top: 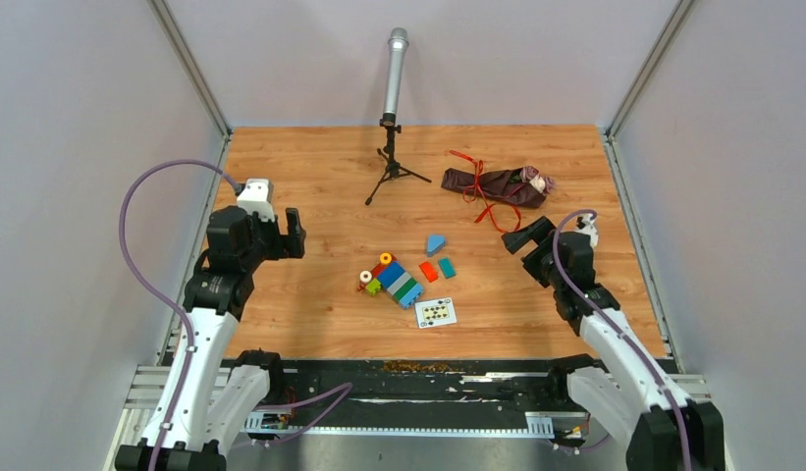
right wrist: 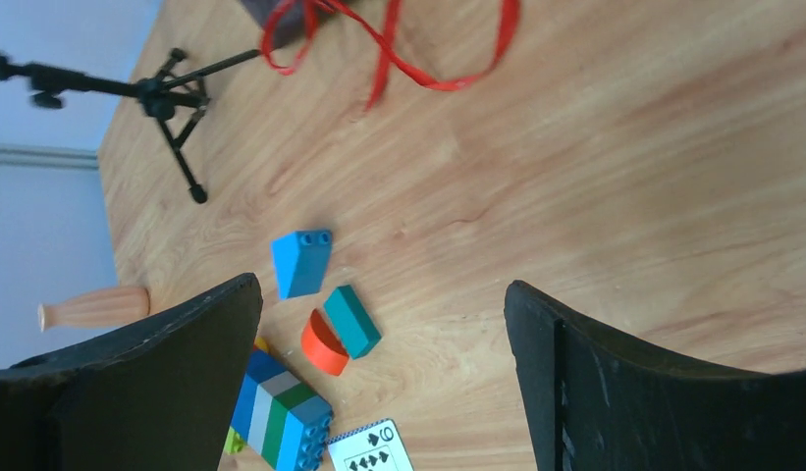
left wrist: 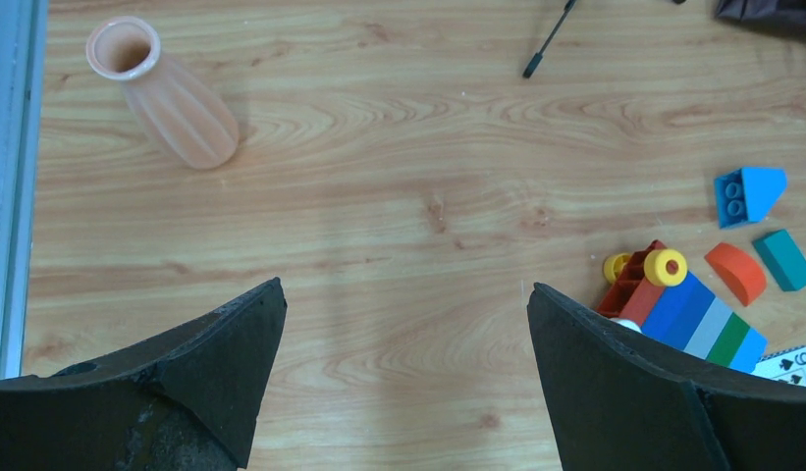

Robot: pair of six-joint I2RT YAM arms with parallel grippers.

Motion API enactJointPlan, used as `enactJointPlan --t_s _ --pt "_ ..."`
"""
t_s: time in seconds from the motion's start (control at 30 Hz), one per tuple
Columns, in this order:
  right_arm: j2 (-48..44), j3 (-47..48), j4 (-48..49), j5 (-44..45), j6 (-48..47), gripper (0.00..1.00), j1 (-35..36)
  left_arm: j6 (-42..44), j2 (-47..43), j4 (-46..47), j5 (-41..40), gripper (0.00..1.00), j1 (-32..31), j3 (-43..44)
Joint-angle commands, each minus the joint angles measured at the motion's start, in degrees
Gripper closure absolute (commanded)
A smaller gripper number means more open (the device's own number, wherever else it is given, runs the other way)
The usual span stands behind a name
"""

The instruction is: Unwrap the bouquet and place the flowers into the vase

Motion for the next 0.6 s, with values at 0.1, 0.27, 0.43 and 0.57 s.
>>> enactJointPlan --t_s 0.1,0.27,0.43,0.57 --pt "19.41 5.58 17.41 4.89 9.31 0.05 -0.71 2.54 -0.24 0.28 -0.88 0.00 -0.05 -0.33" --pt "34.02 11.16 25.31 2.79 9.64 0.15 -3.99 2.46 0.93 0.00 1.03 0.00 -1.39 -0.43" --pt "42.54 17.16 26.02 4.41 8.01 0.24 -6.18 2.67 1.42 0.02 0.33 0.00 -1.64 -0.28" --pt "48.57 20.08 28.56 4.67 8.14 0.30 -7.86 2.87 1.30 -0.25 -0.79 0.00 -1.72 -0.21"
